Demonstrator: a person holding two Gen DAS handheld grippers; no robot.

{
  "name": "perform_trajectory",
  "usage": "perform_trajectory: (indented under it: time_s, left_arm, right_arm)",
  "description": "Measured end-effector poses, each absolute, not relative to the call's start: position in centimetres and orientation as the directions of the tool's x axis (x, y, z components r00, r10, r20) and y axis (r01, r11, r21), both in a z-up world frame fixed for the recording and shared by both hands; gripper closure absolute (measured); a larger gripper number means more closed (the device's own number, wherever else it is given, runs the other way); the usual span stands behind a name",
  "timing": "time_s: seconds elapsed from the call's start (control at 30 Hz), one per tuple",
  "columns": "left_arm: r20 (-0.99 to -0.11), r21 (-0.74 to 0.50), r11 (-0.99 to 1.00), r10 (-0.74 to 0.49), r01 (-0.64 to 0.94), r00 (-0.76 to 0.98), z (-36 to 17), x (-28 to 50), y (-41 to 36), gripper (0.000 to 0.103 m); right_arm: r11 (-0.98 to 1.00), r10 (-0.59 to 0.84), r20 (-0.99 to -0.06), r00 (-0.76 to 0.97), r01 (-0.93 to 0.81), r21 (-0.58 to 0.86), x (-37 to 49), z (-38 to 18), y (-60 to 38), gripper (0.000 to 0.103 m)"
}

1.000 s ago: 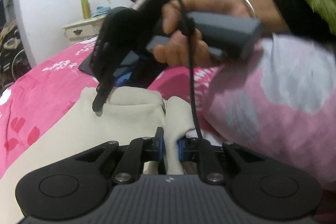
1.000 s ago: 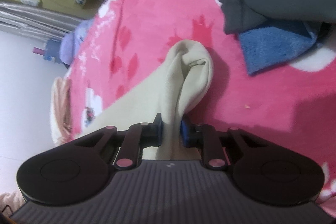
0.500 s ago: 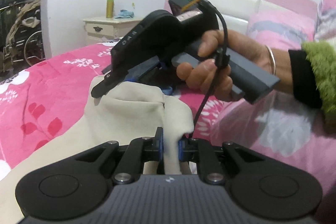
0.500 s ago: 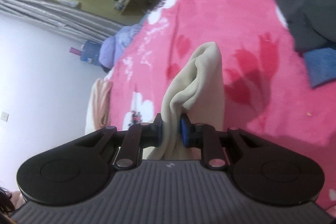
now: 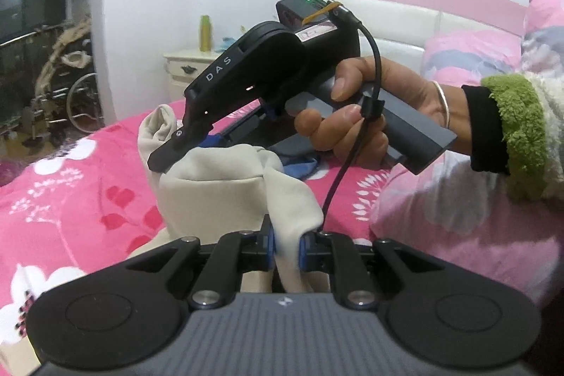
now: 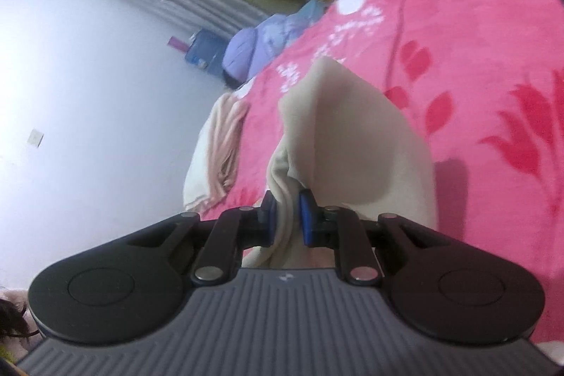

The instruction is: Fold clothes

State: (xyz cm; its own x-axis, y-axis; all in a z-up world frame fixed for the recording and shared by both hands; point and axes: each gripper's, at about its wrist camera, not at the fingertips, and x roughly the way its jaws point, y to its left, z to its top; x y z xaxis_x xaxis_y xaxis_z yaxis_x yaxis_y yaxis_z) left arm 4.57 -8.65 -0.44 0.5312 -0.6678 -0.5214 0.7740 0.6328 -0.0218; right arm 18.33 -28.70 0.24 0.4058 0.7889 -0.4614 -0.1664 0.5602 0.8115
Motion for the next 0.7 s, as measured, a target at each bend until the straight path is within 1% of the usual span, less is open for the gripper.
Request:
perform_trajectory:
  time_s: [0.23,0.47,0.7]
  left_arm:
    - [-0.454,-0.032,0.709,-0.638,0.704,0.622,0.2,2.1,-4.6,0.09]
    - [-0.443,-0.042,0.774,-0.581,0.631,0.683,1.0,0.2,-0.4,0.09]
    - [-0.446,-0.078,0.835,-0.518,0.544,0.73,1.1,-1.2,3.6,0.09]
  right_arm:
    - [0.544,0.828,-0.466,0.312,-0.246,0.802,18.7,1.4,-22.4,0.09]
    - [0.528,0.848,-0.48,0.223,-0.274,0.804,19.1,0.5,-16.2,0.09]
    - [0.53,0.848,-0.506,0.159,-0.284,0.799,19.3,-0.8,-10.7,0.091]
